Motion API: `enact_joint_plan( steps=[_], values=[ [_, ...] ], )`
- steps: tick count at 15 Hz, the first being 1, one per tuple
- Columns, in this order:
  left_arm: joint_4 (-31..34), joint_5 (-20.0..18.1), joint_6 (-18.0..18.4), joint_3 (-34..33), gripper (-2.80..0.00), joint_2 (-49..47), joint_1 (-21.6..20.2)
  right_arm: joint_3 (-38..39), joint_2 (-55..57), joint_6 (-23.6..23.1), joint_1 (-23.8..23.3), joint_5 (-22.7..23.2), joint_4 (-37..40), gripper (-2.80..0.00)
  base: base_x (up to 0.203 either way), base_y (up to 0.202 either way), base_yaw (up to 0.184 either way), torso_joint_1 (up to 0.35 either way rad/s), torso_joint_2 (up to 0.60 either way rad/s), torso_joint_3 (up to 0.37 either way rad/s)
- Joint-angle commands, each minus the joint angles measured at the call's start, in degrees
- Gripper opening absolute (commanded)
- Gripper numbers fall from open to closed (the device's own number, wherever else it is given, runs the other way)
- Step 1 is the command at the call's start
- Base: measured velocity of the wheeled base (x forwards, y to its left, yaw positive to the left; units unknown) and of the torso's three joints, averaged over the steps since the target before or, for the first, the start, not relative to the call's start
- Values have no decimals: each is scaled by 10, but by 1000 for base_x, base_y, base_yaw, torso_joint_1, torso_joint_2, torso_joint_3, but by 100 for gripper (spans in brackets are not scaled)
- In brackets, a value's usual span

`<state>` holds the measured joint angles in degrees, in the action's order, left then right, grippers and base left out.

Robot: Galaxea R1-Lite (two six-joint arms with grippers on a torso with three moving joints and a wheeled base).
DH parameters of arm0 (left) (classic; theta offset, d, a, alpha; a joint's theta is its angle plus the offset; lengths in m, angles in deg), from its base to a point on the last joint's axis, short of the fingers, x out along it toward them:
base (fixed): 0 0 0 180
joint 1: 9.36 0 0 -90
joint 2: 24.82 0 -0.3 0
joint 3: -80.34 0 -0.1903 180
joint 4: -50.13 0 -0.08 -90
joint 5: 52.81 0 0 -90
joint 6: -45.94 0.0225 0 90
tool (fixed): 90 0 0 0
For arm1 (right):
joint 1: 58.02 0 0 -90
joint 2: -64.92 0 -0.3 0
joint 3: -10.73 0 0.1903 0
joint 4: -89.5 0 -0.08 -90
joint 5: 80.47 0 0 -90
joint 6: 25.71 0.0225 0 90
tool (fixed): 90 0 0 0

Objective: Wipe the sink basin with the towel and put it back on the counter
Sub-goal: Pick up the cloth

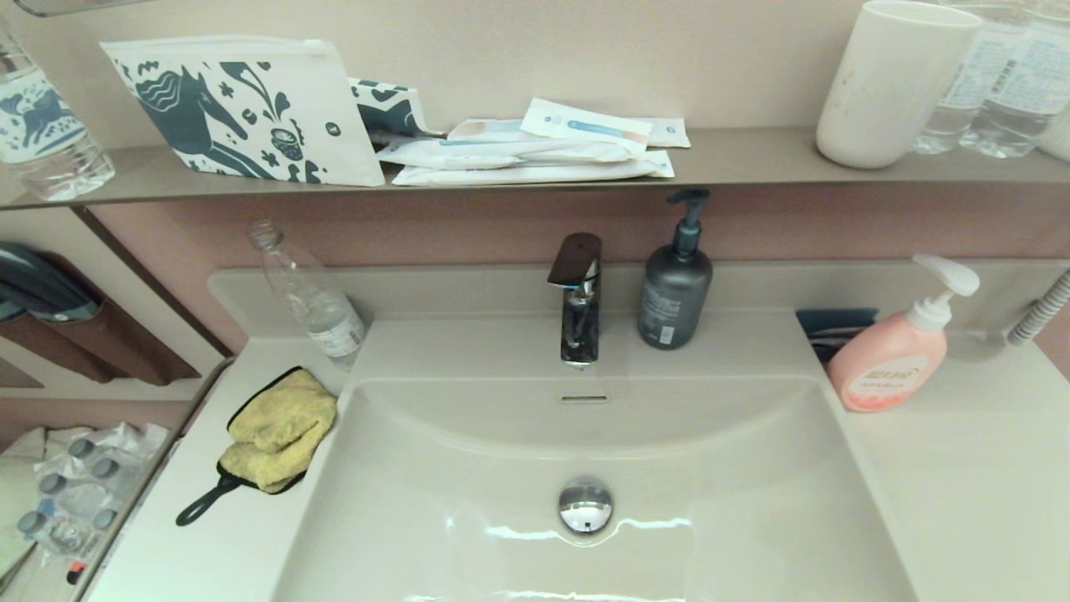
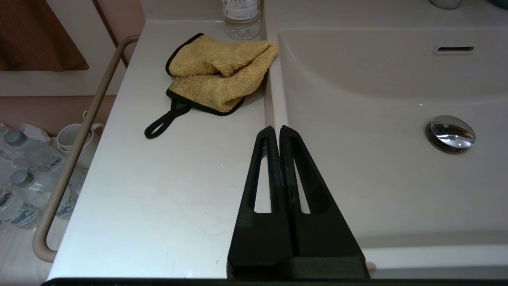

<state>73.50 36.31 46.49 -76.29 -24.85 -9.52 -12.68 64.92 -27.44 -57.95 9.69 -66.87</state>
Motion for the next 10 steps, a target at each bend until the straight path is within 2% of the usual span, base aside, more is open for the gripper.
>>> enact_joint_plan(
  steps=[1, 4, 6, 8, 10],
  values=[
    [0, 1, -1, 0, -280, 0, 0, 0, 1, -1, 0, 0, 0, -280, 0, 0, 0, 0, 0, 0],
    [1, 0, 4, 0, -280, 0, -1, 0, 1, 0, 0, 0, 0, -280, 0, 0, 0, 0, 0, 0],
    [3, 1, 31, 0, -280, 0, -2, 0, 1, 0, 0, 0, 0, -280, 0, 0, 0, 0, 0, 0],
    [2, 1, 36, 3, -280, -8, -2, 0, 1, 0, 0, 0, 0, -280, 0, 0, 0, 0, 0, 0],
    [1, 1, 36, 37, -280, -47, -1, 0, 1, -1, 0, 0, 0, -280, 0, 0, 0, 0, 0, 0]
  ],
)
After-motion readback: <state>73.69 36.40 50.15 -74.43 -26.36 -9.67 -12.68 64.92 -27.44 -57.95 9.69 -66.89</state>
